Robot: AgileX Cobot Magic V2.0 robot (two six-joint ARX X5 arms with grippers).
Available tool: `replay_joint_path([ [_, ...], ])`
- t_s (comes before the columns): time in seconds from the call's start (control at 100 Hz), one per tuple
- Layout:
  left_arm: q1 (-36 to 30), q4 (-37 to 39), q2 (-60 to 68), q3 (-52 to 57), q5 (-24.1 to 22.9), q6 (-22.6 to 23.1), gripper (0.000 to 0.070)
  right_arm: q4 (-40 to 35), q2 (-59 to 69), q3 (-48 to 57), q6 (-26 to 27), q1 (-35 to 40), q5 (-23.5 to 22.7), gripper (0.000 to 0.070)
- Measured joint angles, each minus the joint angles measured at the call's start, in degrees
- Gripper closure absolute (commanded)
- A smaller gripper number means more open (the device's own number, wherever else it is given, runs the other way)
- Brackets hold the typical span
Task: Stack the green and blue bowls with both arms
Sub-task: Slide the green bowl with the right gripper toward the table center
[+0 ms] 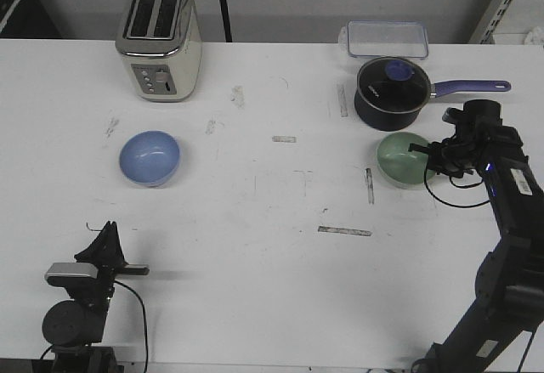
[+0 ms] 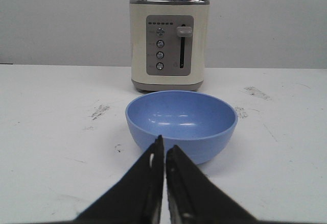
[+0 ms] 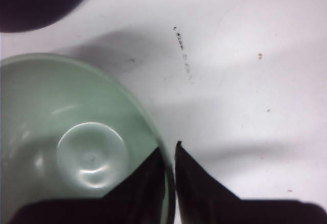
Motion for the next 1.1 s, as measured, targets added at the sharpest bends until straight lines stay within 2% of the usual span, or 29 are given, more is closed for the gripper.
replay_joint_path([
  [0.19,0.00,0.00,0.00,0.00,0.00,0.00,0.0698,-0.04,0.00,0.00,0.22,0.11,-2.84,0.0690],
  [0.55,0.00,0.00,0.00,0.00,0.00,0.00,0.0698,-0.70,-6.32,-0.02,1.16,5.77,-2.80,0.0691],
  [0.92,0.00,0.00,0.00,0.00,0.00,0.00,0.0698,-0.61,-7.13,-0.02,4.37,22.64,-2.80,0.0691],
  [1.1,0.00,0.00,0.00,0.00,0.00,0.00,0.0699,-0.11,-7.13,-0.02,8.79,31.69,-2.89,0.0690],
])
